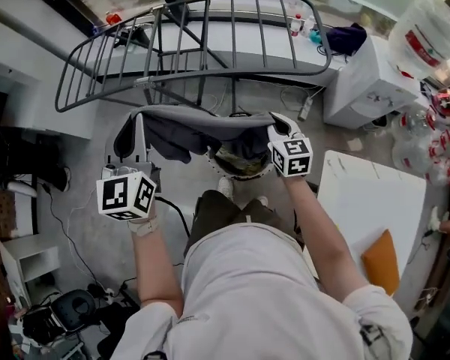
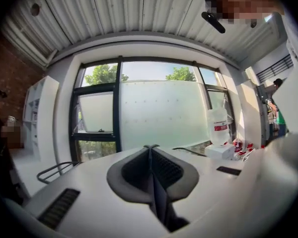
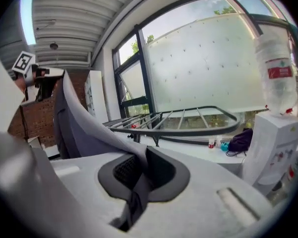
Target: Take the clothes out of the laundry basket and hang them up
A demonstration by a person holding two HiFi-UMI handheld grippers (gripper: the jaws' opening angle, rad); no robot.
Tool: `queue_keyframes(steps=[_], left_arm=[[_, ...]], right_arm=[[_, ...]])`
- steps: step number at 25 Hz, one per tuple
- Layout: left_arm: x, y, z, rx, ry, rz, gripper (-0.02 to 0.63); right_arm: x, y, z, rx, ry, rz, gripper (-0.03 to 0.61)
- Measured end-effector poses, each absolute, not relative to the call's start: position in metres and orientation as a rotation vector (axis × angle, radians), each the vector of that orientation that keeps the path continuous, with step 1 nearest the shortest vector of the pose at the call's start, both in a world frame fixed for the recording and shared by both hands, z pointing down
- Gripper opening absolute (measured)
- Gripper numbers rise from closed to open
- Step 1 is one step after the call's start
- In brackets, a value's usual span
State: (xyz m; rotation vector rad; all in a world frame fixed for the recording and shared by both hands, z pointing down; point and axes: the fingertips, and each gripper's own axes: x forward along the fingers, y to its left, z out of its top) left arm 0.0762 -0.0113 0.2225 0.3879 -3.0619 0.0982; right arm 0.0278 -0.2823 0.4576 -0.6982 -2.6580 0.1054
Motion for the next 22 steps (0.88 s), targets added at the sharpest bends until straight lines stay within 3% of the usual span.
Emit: queue_keyframes(steps=[9,22], left_arm=[[0.124,0.120,0.266,-0.007,-3.043,0.083,0.008],[0.103,0.295,0.286,-0.068,-3.050,0.382,0.008]], right_arm=[[0.023,-0.220,0.345,-0.824,-2.912,-0.151,0.012],[0.013,-0.058,0.257,-0.666,-3.140,-0.550,0.012]])
